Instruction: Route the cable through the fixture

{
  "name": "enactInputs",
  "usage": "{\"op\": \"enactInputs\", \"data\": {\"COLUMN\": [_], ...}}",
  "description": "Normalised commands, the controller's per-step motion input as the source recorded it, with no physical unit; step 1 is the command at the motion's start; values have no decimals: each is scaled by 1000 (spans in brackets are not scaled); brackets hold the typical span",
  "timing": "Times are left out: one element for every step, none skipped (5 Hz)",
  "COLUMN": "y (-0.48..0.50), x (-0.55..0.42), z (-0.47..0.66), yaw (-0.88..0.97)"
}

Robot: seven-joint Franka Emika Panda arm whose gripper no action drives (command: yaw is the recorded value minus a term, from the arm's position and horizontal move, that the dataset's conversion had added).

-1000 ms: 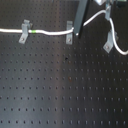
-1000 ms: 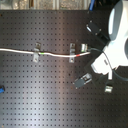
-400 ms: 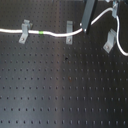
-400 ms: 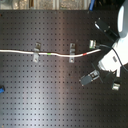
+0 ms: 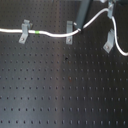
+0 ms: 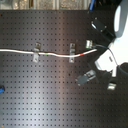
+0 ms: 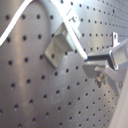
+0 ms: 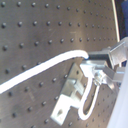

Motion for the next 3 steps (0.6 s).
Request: {"op": "enactInputs", "data": {"y": [118, -36, -306], "x": [64, 29, 184], "z": [156, 283, -127], "yaw": [0, 0, 57]}}
